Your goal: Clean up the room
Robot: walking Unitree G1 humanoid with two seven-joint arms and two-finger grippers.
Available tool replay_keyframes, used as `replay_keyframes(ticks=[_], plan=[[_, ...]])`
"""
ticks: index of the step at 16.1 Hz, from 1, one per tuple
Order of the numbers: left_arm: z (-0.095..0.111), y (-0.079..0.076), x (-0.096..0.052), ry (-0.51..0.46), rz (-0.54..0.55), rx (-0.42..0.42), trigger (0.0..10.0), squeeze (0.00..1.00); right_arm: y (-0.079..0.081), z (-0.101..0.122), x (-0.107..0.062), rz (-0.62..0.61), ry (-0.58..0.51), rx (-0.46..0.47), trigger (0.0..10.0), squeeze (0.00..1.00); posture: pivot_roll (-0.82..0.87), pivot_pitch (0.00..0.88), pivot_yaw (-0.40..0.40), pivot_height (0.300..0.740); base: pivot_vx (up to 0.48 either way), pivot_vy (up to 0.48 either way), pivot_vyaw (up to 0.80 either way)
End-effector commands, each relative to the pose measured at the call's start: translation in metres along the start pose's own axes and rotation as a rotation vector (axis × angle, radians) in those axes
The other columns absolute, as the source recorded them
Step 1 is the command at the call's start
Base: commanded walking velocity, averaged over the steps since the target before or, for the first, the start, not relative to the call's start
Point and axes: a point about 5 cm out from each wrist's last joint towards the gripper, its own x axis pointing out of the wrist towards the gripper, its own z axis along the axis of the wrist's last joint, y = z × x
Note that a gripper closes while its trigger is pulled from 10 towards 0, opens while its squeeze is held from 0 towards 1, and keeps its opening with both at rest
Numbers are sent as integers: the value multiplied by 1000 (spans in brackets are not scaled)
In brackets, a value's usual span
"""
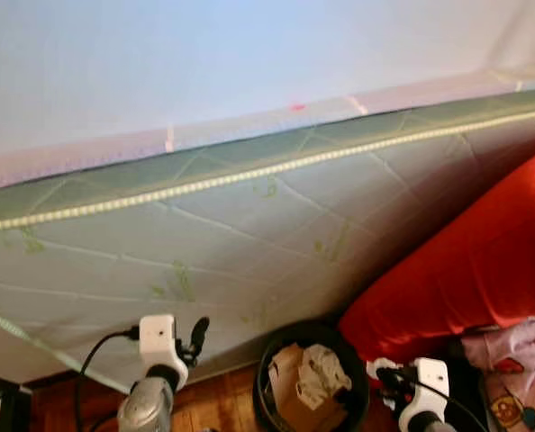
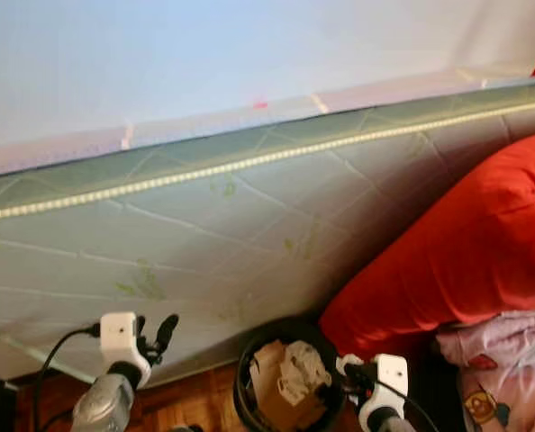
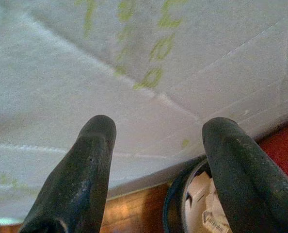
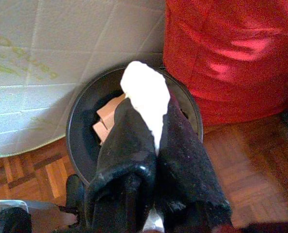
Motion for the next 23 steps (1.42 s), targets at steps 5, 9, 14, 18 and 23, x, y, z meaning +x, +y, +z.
replay_keyframes(ticks=[5, 9, 14, 18, 23], plan=[[-7, 5, -14, 36, 33, -8, 10000, 0, 56, 42, 39, 21, -144, 52, 10000, 0, 176, 150, -38, 740, 0, 0, 0], [-3, 7, -13, 50, 33, -4, 10000, 0, 59, 55, 42, 32, -198, 15, 10000, 0, 171, 141, -31, 740, 0, 0, 0], [-5, 8, -13, 66, 35, -7, 10000, 0, 39, 32, 30, -61, -114, -76, 10000, 0, 161, 149, -27, 740, 0, 0, 0], [-5, 6, -12, 76, 23, -4, 10000, 0, 55, 21, 33, 12, -29, -108, 10000, 0, 173, 165, -27, 740, 0, 0, 0], [-3, 7, -10, 69, 13, -1, 10000, 0, 71, 36, 45, -14, -38, -127, 10000, 0, 181, 179, -21, 740, 0, 0, 0]])
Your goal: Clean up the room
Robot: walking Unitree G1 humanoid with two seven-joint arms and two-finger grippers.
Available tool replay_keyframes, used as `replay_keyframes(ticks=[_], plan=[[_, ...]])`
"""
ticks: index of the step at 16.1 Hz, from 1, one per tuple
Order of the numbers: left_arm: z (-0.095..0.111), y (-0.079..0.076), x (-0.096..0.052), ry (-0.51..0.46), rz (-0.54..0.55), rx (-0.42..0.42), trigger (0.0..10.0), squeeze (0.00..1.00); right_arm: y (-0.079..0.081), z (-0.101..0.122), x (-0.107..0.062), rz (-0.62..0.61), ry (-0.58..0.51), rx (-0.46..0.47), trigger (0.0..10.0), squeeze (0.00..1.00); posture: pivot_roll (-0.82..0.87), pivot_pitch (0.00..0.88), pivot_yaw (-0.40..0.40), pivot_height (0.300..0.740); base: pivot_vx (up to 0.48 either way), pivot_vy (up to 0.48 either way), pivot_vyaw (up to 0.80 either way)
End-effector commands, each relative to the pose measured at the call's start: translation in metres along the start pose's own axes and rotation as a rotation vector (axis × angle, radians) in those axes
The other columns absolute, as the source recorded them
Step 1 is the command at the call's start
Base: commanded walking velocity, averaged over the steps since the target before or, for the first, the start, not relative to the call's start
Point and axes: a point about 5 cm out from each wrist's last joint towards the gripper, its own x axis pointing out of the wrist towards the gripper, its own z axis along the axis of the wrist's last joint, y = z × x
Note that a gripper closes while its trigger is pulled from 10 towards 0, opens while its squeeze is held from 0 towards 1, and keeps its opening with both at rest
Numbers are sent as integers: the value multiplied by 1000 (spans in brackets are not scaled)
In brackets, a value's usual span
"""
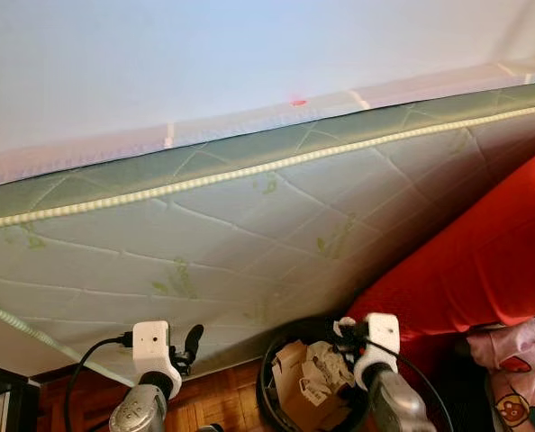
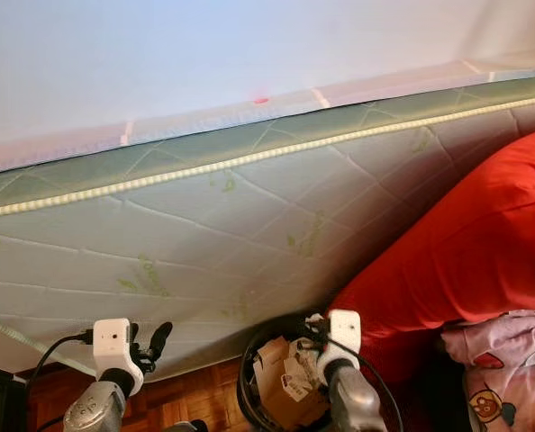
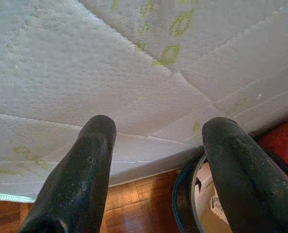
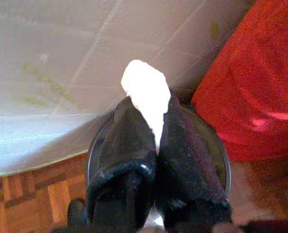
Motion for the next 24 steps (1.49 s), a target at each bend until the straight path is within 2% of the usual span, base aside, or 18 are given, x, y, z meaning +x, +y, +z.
replay_keyframes(ticks=[1, 2, 5, 13, 14, 15, 16, 17, 24], plan=[[-7, 1, -1, 39, -3, -2, 10000, 0, 5, 0, 2, -5, 22, -10, 10000, 0, 182, 182, -20, 740, 0, 0, 0], [-7, 1, -2, 42, -6, -3, 10000, 0, 9, 3, 4, -2, 18, -11, 10000, 0, 182, 182, -20, 740, 0, 0, 0], [-9, 0, -1, 48, -9, -6, 10000, 0, 1, -1, 1, 9, 20, -20, 10000, 0, 180, 183, -17, 740, 0, 0, 0], [-10, -2, 1, 51, -14, -12, 10000, 0, -2, -19, -7, 40, 91, 4, 10000, 0, 183, 180, -20, 740, 0, 0, 0], [-10, -1, 1, 51, -13, -12, 10000, 0, -4, -19, -7, 43, 96, 5, 10000, 247, 183, 180, -20, 740, 0, 0, 0], [-10, -1, 1, 51, -13, -12, 10000, 0, -5, -18, -7, 42, 97, 7, 10000, 384, 183, 180, -20, 740, 0, 0, 0], [-11, -1, 1, 52, -12, -13, 10000, 0, -6, -18, -7, 44, 99, 14, 10000, 737, 183, 180, -20, 740, 0, 0, 0], [-11, -1, 1, 53, -12, -13, 10000, 0, -7, -17, -7, 45, 100, 16, 10000, 1000, 181, 180, -22, 740, 0, 0, 0], [-13, -2, 1, 58, -12, -17, 10000, 0, -5, -17, -6, 74, 122, 20, 10000, 1000, 180, 183, -24, 740, 0, 0, 0]])
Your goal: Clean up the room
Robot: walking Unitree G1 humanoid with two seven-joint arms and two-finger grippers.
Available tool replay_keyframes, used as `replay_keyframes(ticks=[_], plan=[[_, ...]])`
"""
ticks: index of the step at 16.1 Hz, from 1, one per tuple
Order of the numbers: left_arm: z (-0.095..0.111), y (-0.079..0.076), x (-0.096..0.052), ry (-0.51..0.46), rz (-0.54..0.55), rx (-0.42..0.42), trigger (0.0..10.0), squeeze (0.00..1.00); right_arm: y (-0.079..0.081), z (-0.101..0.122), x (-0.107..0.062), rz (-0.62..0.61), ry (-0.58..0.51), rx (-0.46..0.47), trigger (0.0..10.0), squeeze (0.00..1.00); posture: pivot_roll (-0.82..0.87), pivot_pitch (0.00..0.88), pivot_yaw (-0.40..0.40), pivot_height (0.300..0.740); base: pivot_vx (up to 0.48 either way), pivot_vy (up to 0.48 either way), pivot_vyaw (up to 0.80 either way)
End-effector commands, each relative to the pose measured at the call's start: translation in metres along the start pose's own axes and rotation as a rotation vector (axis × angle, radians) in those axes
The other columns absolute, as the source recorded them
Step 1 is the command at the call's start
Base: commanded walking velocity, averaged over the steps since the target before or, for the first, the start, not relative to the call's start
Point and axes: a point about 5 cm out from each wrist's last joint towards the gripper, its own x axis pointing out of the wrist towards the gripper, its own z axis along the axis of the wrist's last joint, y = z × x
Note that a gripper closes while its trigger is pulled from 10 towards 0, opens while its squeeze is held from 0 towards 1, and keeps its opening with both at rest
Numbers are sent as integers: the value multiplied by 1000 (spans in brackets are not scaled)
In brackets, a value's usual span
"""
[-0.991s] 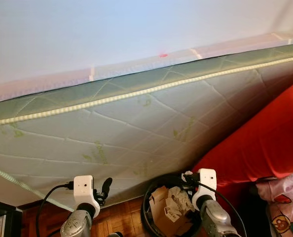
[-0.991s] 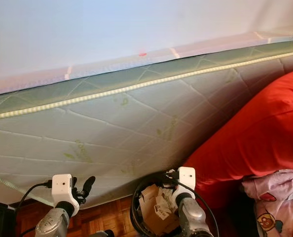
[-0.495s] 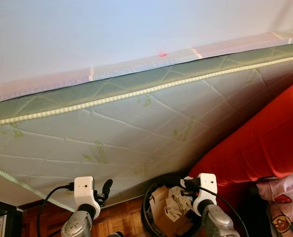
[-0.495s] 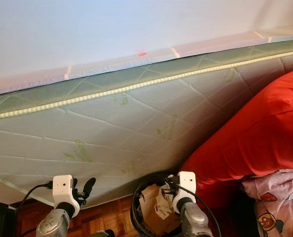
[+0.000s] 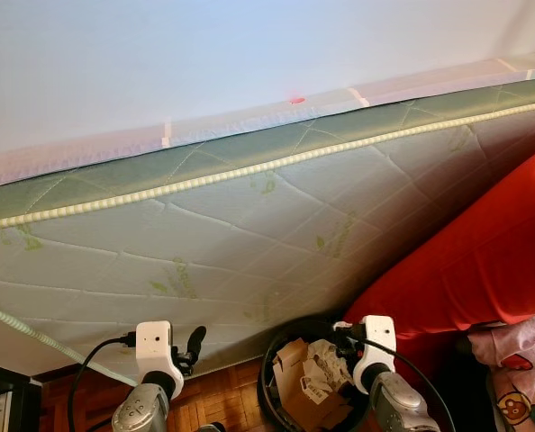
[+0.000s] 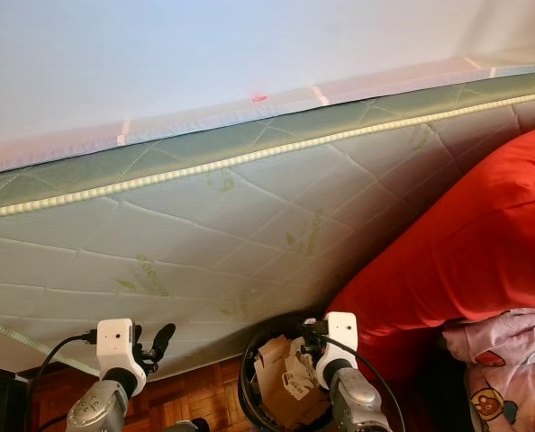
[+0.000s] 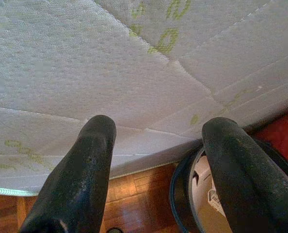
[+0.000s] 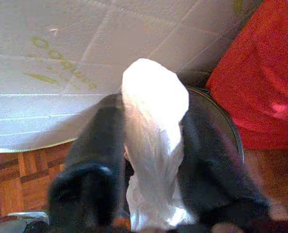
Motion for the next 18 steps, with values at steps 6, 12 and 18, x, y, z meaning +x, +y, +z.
replay_keyframes(ticks=[6, 12, 18], plan=[[-7, -1, -1, 28, -4, -6, 10000, 0, 2, -10, -2, 41, 65, 18, 10000, 1000, 178, 181, -26, 740, 0, 0, 0], [-7, -1, 0, 27, -3, -8, 10000, 0, 2, -11, -2, 61, 83, 16, 10000, 1000, 178, 180, -28, 740, 0, 0, 0], [-13, 3, -1, 58, 13, -6, 10000, 0, -9, -8, -3, -18, 75, -2, 10000, 0, 177, 172, -28, 740, 0, 0, 0]])
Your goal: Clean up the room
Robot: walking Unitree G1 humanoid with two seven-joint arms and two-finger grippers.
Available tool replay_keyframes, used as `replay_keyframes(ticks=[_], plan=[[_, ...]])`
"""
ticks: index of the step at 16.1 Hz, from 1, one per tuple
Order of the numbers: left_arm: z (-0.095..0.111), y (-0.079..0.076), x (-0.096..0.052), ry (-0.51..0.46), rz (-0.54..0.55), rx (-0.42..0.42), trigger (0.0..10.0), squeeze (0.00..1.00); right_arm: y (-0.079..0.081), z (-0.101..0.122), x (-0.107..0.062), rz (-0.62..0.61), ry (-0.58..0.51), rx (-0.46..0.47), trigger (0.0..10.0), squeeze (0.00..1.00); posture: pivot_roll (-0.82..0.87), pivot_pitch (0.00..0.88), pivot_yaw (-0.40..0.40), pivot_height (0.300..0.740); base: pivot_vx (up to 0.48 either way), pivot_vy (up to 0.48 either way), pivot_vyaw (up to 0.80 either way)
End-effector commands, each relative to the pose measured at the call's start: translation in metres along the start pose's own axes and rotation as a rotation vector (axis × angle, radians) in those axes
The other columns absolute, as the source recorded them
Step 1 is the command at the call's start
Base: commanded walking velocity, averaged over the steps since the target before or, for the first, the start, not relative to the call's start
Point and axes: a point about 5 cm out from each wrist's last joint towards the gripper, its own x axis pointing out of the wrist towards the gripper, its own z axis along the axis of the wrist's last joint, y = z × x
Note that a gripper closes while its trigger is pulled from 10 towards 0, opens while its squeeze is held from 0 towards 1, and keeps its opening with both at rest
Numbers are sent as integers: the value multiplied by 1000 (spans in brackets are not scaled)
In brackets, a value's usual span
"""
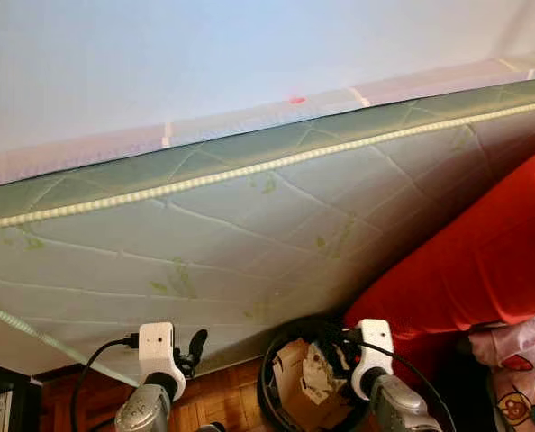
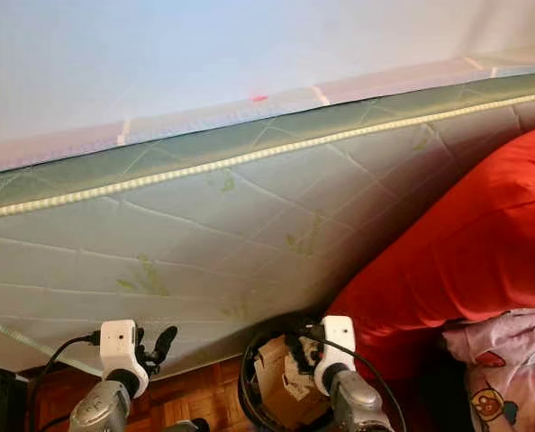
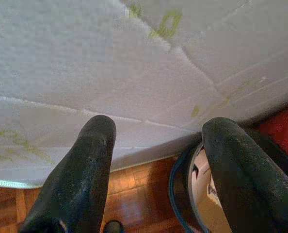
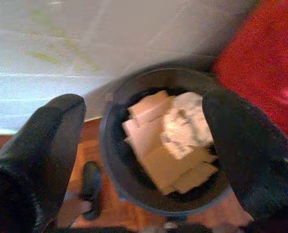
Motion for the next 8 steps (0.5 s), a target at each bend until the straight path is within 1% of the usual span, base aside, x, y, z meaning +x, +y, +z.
replay_keyframes(ticks=[1, 2, 4, 7, 8], plan=[[-13, 9, -6, 48, 30, 0, 10000, 0, -20, 2, -5, -114, -24, 38, 10000, 0, 176, 160, -25, 740, 0, 0, 0], [-16, 12, -7, 60, 39, 1, 10000, 0, -30, 3, -8, -167, -37, 71, 10000, 0, 170, 156, -24, 740, 0, 0, 0], [-21, 14, -7, 88, 43, 7, 10000, 0, -34, -22, -19, -212, -5, 77, 10000, 0, 160, 137, -22, 740, 0, 0, 0], [-27, 20, -6, 133, 65, 8, 10000, 0, -45, -37, -29, -247, 26, 76, 10000, 0, 141, 111, -23, 740, 0, 0, 0], [-34, 21, -7, 170, 73, 4, 10000, 0, -50, -45, -34, -266, 55, 101, 10000, 0, 128, 99, -20, 740, 0, 0, 0]])
